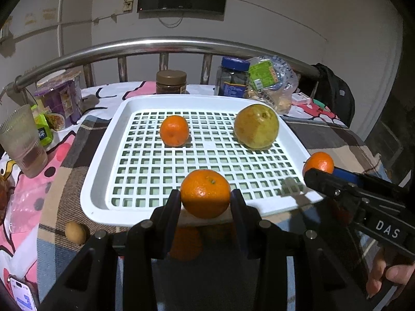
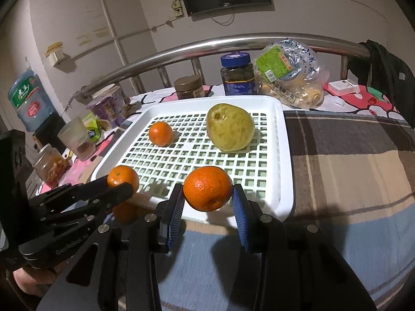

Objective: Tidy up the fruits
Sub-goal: 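Place both mandarins on the white tray and open both tools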

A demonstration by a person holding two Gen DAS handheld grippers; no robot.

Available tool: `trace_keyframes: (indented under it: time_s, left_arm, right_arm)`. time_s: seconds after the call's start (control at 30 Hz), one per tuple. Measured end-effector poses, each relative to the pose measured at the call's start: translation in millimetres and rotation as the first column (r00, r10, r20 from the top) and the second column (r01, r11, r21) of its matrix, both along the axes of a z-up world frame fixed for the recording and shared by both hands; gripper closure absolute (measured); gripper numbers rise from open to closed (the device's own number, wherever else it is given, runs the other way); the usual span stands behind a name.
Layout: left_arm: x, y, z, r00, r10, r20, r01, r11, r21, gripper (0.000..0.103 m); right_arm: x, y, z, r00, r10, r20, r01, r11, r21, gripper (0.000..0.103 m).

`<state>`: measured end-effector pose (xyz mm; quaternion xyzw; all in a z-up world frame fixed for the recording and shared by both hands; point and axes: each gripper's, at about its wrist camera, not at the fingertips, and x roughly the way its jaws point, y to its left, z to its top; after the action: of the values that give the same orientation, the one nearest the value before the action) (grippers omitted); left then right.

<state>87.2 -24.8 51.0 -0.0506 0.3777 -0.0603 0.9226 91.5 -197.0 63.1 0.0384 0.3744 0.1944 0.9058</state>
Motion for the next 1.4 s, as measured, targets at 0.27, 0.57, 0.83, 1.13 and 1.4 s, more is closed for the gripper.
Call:
trace_keyframes:
  time_s: [0.27, 0.57, 0.83, 1.13, 1.4]
  left_arm:
    - [28.4, 3.7, -7.0, 0.999, 0.028, -0.037, -0.029, 0.999, -0.013, 0.061]
    - [53.1, 11.1, -17.1, 0.995, 0.067, -0.072, -0.067, 0.998, 0.007, 0.061]
    - [70.4, 14.3, -24.9, 0.992, 0.086, -0.093, -0.084, 0.996, 0.030, 0.061]
    - [73.4, 17.5, -23.1, 0.991, 0.093, -0.097, -0.093, 0.996, 0.006, 0.056]
    - [35.8, 28.8, 26.6, 0.996, 0.068, 0.060, -0.063, 0.995, -0.082, 0.010]
  right_arm:
    - [27.6, 12.1, -7.1, 1.000, -0.024, -0.008, 0.024, 0.998, -0.053, 0.067]
    - [48.9, 26.2, -13.5, 0.999, -0.048, 0.003, 0.048, 0.989, -0.143, 0.067]
    - [64.4, 27.9, -28.0, 0.997, -0.068, -0.044, 0.060, 0.985, -0.160, 0.067]
    - [74.3, 20.9, -39.4, 0.993, -0.075, -0.091, 0.062, 0.988, -0.140, 0.057]
    - [39.4, -24.2, 12.0, 0.994, -0.107, 0.012, 0.106, 0.990, 0.090, 0.019]
